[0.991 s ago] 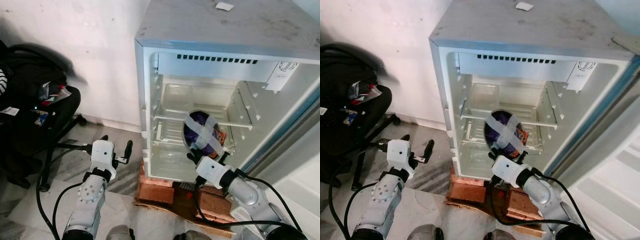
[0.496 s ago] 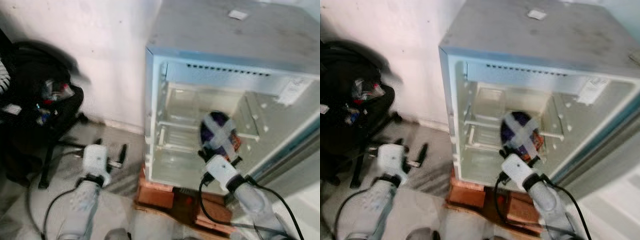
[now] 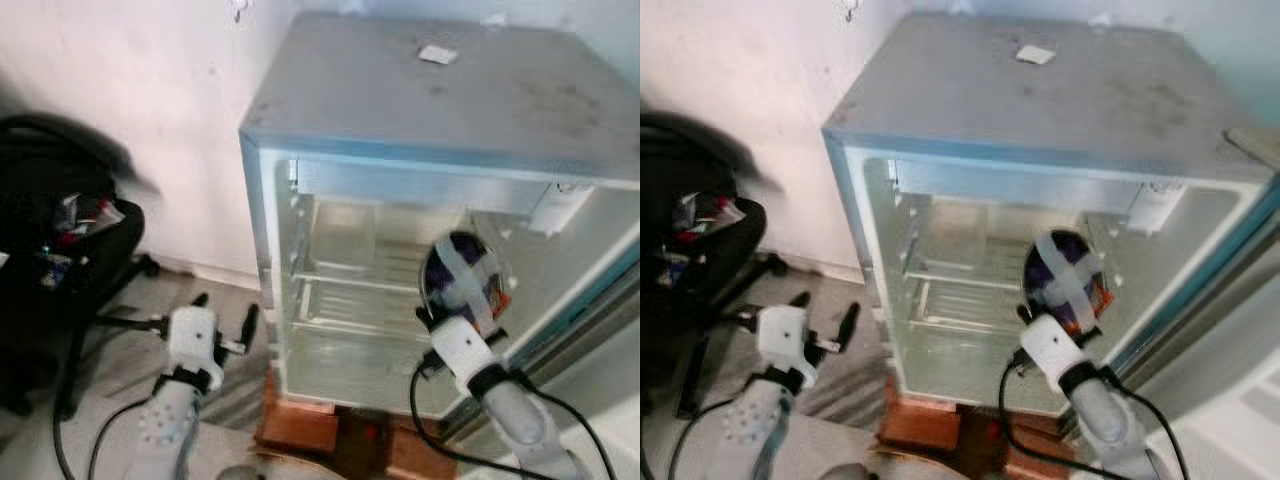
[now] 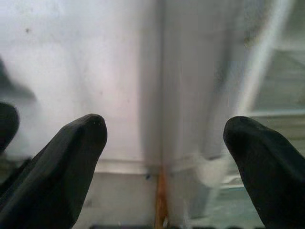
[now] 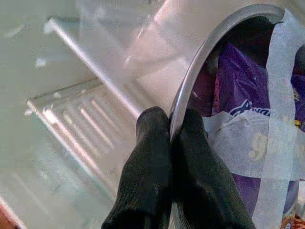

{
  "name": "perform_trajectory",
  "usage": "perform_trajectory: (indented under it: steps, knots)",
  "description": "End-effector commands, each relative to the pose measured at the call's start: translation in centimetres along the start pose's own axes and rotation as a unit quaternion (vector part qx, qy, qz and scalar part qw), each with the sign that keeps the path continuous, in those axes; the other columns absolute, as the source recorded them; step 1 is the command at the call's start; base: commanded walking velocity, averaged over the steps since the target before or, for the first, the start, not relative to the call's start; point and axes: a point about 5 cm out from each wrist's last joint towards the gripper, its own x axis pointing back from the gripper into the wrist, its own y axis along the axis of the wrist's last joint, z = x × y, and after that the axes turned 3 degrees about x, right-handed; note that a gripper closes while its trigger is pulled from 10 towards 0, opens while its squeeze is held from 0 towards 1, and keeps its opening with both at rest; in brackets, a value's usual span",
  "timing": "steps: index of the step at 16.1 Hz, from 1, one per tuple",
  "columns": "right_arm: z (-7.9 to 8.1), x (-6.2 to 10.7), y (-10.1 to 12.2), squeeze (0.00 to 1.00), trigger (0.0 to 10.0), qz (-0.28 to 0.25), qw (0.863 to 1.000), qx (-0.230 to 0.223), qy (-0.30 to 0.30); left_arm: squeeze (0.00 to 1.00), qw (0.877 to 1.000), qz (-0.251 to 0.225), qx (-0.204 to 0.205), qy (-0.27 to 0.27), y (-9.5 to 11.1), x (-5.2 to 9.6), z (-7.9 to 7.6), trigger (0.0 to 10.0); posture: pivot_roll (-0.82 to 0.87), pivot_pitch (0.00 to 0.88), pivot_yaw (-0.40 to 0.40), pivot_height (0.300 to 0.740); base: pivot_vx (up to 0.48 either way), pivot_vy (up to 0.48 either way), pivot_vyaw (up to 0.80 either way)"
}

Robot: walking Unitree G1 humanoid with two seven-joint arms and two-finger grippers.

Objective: Restocking fridge

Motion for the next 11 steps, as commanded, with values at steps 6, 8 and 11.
perform_trajectory:
  steps: [6,8,11]
  knots:
    - [-0.1,-0.8,0.5,0.00,10.0,-0.005,1.000,0.003,0.020,0.00,1.000,0.010,0.002,0.011,-0.1,0.4,0.1,10.0,0.07,0.079,-0.047,0.740,0.000,0.000,0.00]
    - [0.1,-2.3,0.9,0.00,10.0,-0.014,0.999,0.017,0.048,0.00,1.000,0.008,0.002,0.013,0.2,0.4,0.0,10.0,0.09,0.106,-0.054,0.740,0.000,0.000,0.00]
    - [-0.3,-4.5,1.1,0.00,10.0,-0.013,0.996,0.054,0.073,0.00,1.000,0.009,0.003,0.018,0.3,0.8,-0.2,10.0,0.10,0.138,-0.071,0.740,0.000,0.000,0.00]
